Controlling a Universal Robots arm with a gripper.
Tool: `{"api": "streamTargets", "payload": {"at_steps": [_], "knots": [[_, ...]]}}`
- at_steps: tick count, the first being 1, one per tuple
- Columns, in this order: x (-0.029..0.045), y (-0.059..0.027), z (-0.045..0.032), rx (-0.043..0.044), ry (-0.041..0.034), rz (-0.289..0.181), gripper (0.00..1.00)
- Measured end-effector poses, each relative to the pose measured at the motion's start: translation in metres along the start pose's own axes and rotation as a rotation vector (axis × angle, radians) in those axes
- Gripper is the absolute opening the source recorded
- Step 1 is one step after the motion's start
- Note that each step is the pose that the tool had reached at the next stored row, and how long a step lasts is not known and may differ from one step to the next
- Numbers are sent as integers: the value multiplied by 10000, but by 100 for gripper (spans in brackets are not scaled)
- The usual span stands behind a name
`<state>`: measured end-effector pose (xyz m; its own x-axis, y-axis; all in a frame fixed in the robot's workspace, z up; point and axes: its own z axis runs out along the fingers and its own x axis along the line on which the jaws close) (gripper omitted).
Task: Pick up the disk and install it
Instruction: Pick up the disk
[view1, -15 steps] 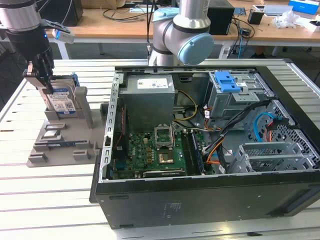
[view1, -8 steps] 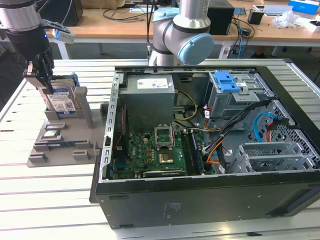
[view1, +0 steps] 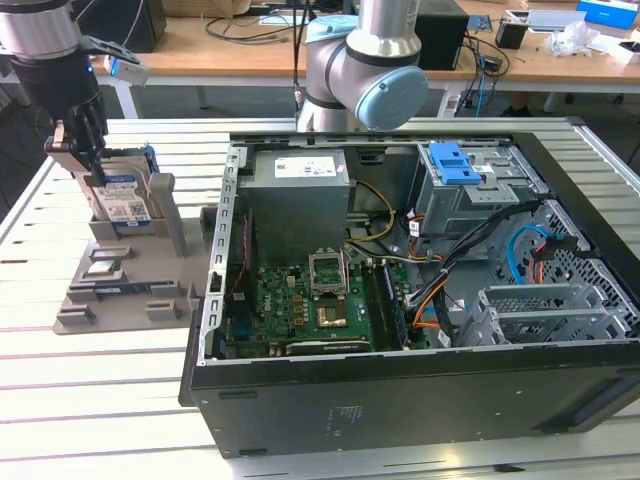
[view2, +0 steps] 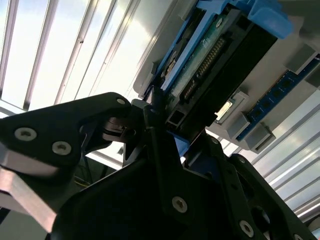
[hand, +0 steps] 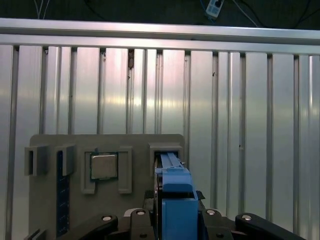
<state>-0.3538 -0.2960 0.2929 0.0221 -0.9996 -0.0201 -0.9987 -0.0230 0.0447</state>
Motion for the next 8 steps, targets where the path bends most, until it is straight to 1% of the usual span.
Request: {"api": "streamTargets", "payload": {"at_steps": [1,2,5,8], "knots": [[-1,1,-25,0,0,0,37],[-2,4,-84,0,0,0,37],[-4,8,-178,-1,1,0,37],[-4,10,-222,-1,0,0,37]]}}
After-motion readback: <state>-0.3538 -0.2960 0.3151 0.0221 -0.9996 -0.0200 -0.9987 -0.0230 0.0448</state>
